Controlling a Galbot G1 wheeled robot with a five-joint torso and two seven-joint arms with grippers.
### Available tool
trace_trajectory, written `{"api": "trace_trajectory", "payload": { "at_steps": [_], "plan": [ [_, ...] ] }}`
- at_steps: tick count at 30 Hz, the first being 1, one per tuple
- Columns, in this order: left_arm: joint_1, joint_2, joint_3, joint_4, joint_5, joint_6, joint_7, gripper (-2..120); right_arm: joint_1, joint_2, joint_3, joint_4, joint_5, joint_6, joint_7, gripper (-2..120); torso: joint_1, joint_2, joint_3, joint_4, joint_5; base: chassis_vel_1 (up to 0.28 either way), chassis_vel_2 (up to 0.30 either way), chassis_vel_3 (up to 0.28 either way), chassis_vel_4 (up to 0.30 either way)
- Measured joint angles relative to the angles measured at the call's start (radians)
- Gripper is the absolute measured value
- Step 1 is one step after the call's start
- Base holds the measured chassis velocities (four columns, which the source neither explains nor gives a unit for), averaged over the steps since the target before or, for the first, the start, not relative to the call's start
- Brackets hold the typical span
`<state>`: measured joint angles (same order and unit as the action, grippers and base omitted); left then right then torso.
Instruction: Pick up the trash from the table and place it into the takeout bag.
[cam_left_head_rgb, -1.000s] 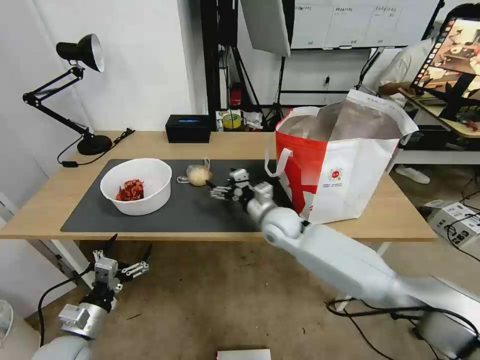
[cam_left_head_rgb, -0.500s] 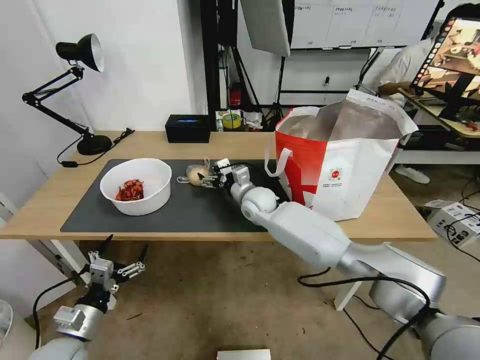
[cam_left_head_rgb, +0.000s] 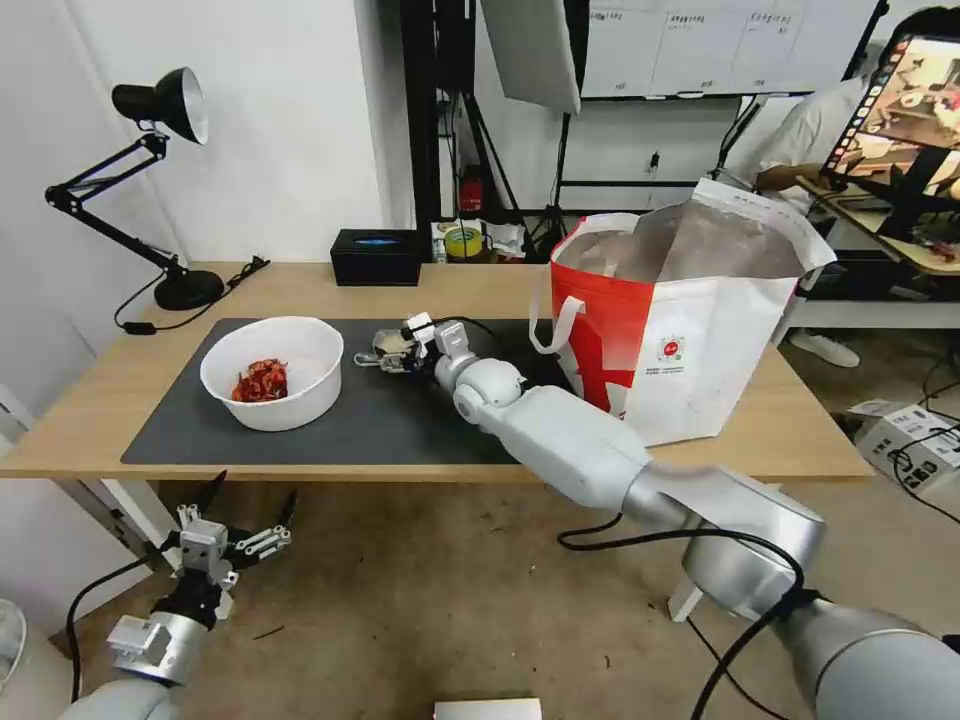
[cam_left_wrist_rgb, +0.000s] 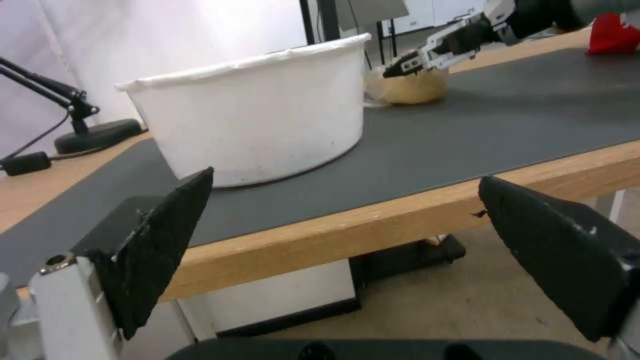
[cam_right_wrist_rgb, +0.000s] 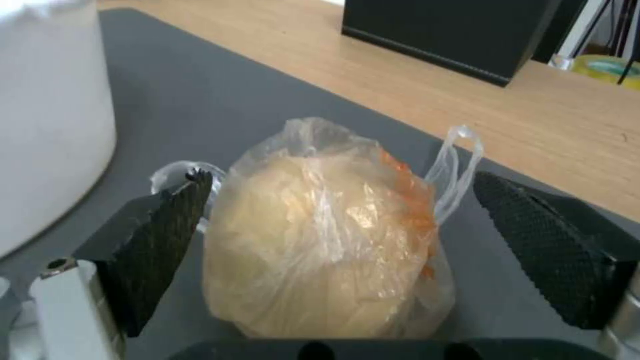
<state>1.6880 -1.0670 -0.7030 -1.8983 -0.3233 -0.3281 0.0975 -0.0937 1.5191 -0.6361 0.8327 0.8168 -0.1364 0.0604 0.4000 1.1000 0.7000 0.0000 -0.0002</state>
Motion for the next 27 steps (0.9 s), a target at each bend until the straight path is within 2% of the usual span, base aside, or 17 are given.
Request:
{"api": "trace_trajectory", "payload": {
  "at_steps": [7, 12, 14, 22, 24, 27],
  "plan": [
    [0.006, -0.001, -0.005, -0.005, 0.0, -0.007, 0.0, 100, 0.009, 0.028, -0.001, -0.037, -0.002, -0.015, -0.017, 100, 0.0, 0.0, 0.0, 0.0, 0.0001, 0.0, 0.0, 0.0, 0.0],
    [0.016, -0.002, -0.007, -0.007, 0.0, -0.008, 0.001, 100, 0.01, 0.04, -0.004, -0.042, -0.01, -0.059, -0.008, 99, 0.0, 0.0, 0.0, 0.0, 0.0001, 0.0, 0.0, 0.0, 0.0],
    [0.019, -0.002, -0.01, -0.007, 0.001, -0.01, 0.001, 100, 0.01, 0.042, -0.004, -0.042, -0.017, -0.078, 0.002, 90, 0.0, 0.0, 0.0, 0.0, 0.0001, 0.0, 0.0, 0.0, 0.0],
    [0.019, 0.002, -0.012, -0.008, -0.002, -0.011, 0.001, 100, 0.009, 0.037, -0.006, -0.043, -0.023, -0.092, 0.004, 78, 0.0, 0.0, 0.0, 0.0, 0.0001, 0.0, 0.0, 0.0, 0.0],
    [0.019, 0.001, -0.011, -0.008, -0.002, -0.011, 0.001, 100, 0.009, 0.034, -0.006, -0.043, -0.023, -0.093, 0.004, 67, 0.0, 0.0, 0.0, 0.0, 0.0002, 0.0, 0.0, 0.0, 0.0],
    [0.018, -0.003, -0.006, -0.008, 0.002, -0.012, 0.001, 100, 0.007, 0.029, -0.006, -0.039, -0.022, -0.093, 0.004, 58, 0.0, 0.0, 0.0, 0.0, 0.0001, 0.0, 0.0, 0.0, 0.0]
  ]
}}
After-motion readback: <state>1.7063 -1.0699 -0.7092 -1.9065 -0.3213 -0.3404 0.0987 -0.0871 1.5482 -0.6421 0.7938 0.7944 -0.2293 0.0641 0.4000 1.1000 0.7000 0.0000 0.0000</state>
